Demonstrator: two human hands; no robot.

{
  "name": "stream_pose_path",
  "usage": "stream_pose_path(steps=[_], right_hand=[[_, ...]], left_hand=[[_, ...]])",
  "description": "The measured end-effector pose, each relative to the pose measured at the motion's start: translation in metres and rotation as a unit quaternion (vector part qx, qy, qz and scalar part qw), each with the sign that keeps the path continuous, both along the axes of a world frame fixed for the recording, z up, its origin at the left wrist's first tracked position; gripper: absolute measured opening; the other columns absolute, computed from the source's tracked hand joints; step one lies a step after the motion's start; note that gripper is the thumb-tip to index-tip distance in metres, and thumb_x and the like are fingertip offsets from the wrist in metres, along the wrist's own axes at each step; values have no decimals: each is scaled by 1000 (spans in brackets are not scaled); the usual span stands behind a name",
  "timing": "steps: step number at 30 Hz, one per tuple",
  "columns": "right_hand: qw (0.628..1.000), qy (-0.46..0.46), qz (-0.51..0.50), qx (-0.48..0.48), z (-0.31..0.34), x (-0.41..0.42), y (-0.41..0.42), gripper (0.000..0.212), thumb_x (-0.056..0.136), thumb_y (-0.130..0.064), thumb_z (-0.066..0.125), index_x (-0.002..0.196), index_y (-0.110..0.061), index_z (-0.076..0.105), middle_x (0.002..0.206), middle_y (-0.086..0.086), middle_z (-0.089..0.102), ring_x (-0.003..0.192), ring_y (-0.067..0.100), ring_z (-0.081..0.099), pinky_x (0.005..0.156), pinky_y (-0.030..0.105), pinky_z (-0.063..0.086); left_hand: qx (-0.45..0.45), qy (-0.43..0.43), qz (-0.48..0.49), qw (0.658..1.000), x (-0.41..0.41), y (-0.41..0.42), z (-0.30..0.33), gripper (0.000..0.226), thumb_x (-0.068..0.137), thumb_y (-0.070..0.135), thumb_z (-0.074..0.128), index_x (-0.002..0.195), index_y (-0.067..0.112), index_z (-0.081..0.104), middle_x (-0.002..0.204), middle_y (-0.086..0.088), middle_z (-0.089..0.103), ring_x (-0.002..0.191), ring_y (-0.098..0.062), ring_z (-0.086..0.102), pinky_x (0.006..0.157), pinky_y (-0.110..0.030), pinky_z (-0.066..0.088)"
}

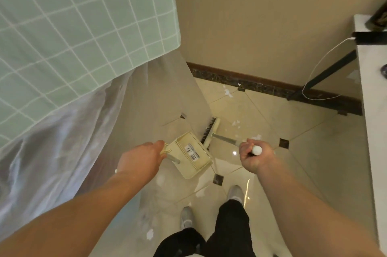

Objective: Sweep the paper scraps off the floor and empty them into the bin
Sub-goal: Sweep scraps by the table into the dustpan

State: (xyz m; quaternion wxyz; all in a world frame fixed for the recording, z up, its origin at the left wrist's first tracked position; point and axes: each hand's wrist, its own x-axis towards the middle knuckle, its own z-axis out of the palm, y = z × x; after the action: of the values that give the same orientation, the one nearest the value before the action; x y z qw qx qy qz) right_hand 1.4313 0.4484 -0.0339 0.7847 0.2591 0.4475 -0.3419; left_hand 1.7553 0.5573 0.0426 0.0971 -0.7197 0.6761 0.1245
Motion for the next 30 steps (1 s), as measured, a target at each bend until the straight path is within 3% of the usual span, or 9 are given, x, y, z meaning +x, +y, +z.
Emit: stream_pose_path(steps=[7, 14, 24, 30], right_hand=[[996, 36, -77, 22, -1, -82, -46, 27, 101, -19, 43, 76, -11, 44, 45, 0, 41, 30, 9, 44, 30, 16, 41], [998, 27, -50, 2, 24, -166, -87, 29, 97, -14, 45, 69, -13, 41, 48, -2, 40, 32, 8, 43, 31, 16, 42], [994, -93, 49, -9, 13, -73, -138, 29, 96, -16, 51, 69, -11, 44, 50, -3, 39, 31, 9, 45, 29, 17, 39], [992, -117, 46, 9, -5, -12, -149, 21, 95, -13, 54, 75, -9, 49, 56, -1, 43, 32, 10, 46, 30, 16, 41]], left_hand=[[37, -20, -44, 998, -47, -52, -15, 31, 100, 57, 39, 114, 32, 50, 94, 5, 62, 84, -23, 66, 61, -34, 49], [69, -30, -56, 996, -107, -108, -36, 30, 101, 54, 41, 121, 33, 49, 97, 5, 62, 86, -22, 67, 65, -34, 52], [88, -51, -77, 992, -137, -150, -28, 28, 102, 50, 42, 120, 30, 49, 94, 3, 60, 85, -24, 65, 61, -33, 43], [108, -59, -89, 988, -118, -151, -35, 28, 103, 50, 42, 120, 29, 48, 86, 6, 52, 69, -18, 51, 57, -33, 40]])
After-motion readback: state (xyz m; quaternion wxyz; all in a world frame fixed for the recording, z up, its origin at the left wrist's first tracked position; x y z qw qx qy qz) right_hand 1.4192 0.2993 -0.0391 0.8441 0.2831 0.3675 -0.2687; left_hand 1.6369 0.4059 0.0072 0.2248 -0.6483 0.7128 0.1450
